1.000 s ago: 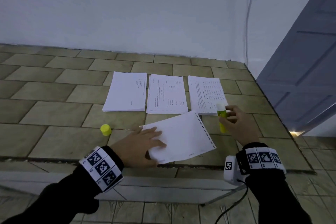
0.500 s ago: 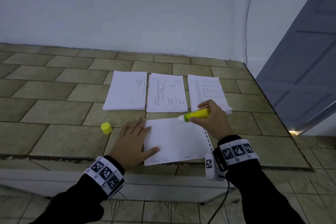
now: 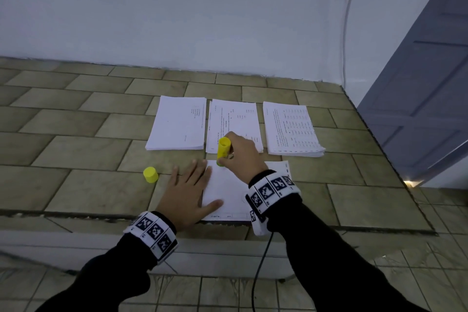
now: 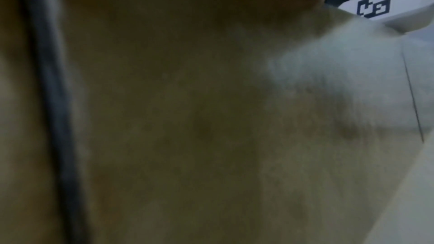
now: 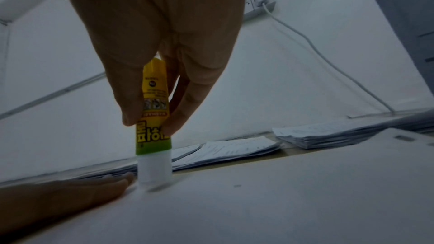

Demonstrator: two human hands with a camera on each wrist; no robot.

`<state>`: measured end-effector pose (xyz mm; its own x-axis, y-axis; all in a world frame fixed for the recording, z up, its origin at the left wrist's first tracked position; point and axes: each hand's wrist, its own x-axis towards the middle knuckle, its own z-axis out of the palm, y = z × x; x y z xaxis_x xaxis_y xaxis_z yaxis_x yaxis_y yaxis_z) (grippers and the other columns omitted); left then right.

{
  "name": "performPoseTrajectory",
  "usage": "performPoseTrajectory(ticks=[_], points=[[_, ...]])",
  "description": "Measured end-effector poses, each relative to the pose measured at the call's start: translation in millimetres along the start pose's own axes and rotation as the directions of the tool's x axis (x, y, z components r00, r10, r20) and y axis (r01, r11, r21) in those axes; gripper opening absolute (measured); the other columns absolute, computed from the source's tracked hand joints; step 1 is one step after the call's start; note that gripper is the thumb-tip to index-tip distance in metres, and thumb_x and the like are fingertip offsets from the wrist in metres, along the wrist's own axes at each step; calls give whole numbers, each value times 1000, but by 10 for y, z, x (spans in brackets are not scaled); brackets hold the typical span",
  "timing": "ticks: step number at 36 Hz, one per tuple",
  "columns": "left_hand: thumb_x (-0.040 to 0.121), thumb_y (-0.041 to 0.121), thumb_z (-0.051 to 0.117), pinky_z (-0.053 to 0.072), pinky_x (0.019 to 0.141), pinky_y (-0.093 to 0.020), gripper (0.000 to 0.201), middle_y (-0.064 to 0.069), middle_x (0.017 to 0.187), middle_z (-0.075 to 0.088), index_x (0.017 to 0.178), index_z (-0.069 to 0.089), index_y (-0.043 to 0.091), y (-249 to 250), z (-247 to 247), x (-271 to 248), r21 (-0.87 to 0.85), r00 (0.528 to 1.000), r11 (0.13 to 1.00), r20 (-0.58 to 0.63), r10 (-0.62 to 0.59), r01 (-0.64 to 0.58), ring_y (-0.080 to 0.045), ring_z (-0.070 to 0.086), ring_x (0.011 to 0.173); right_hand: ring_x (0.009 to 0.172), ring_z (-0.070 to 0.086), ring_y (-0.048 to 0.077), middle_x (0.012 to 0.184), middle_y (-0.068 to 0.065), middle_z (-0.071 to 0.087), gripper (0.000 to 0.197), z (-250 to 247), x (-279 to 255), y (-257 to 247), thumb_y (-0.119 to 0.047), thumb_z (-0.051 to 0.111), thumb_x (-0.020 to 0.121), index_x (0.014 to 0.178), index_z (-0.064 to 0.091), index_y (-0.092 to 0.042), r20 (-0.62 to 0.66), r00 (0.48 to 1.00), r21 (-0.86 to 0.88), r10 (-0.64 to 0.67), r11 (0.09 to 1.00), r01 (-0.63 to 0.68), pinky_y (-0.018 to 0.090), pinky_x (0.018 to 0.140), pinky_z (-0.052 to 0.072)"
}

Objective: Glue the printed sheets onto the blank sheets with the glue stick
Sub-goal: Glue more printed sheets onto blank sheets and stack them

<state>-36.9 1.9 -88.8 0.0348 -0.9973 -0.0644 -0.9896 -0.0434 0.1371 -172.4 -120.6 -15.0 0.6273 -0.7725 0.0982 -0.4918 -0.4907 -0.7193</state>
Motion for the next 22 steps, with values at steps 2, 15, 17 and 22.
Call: performPoseTrajectory(ticks=[2,15,17,22], points=[[70,89,-14,-8,118,-53,114,2,163,-10,157,4,18,-5,12,-1,12,1000,1000,5,3,-3,-18,-11,150,83,59,27,88,11,64,27,42,23,-36,-6,75,75,91,53,-9,10,1000,-11,-15,1000,15,46,76,51],[71,89,-13,-7,119,-52,114,2,163,-6,157,7,16,-28,42,5,6,1000,1000,-19,9,-9,-18,-9,151,89,58,29,95,13,62,27,-40,-1,14,-9,72,78,93,50,-11,9,1000,-92,17,996,-16,43,78,49],[73,88,-10,-4,120,-53,112,3,163,-4,157,9,16,-36,43,2,-3,999,1000,-38,16,-17,-19,-6,151,89,57,26,95,10,61,29,-148,-50,96,-10,73,79,92,47,-14,-11,999,-105,49,993,-50,40,78,49],[72,88,-12,-5,119,-51,112,7,162,-5,157,9,17,-47,47,-7,9,999,1000,-35,23,-23,-18,-6,151,79,58,22,86,7,61,22,-467,-254,384,-5,70,78,87,49,-10,-109,987,-85,117,988,-127,33,71,50]])
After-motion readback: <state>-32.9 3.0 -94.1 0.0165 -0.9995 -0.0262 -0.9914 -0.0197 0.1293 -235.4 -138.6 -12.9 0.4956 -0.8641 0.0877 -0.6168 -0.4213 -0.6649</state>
